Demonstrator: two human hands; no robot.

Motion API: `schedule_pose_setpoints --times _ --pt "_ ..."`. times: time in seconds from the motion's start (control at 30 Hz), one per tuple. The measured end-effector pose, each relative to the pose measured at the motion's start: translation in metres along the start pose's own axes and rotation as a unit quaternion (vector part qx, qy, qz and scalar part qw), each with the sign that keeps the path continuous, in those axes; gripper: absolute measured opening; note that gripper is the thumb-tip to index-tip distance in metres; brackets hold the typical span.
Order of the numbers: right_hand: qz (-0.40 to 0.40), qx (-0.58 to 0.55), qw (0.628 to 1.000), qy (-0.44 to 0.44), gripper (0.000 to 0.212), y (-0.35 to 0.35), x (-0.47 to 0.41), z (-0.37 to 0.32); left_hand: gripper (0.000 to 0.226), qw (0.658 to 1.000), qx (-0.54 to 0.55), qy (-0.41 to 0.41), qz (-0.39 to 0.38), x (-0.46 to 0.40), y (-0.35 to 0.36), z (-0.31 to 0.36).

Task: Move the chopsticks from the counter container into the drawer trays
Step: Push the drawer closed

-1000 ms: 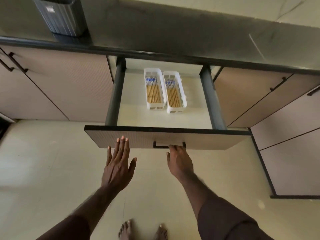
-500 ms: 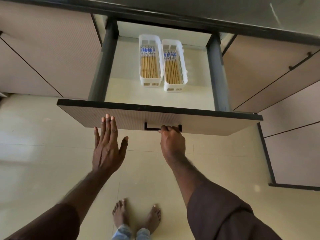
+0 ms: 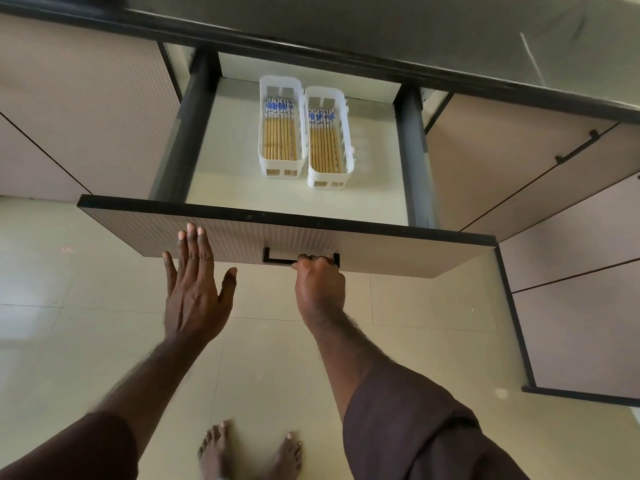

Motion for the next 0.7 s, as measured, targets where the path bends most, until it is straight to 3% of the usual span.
schedule_pose_setpoints --times 0.7 --pt "-0.015 0.017 1.000 0.020 0.023 -0.033 -0.088 0.002 0.077 0.999 0.029 -0.022 0.016 -0.086 -0.018 -0.004"
Point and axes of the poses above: each hand's wrist, its own x-axis away from the middle knuckle, its own y-axis out of the palm, z = x × y, the point moved 10 cm from there along -x, towards the middle knuckle, and after that the axes turned 12 degrees about -z, right-handed, at the moved point
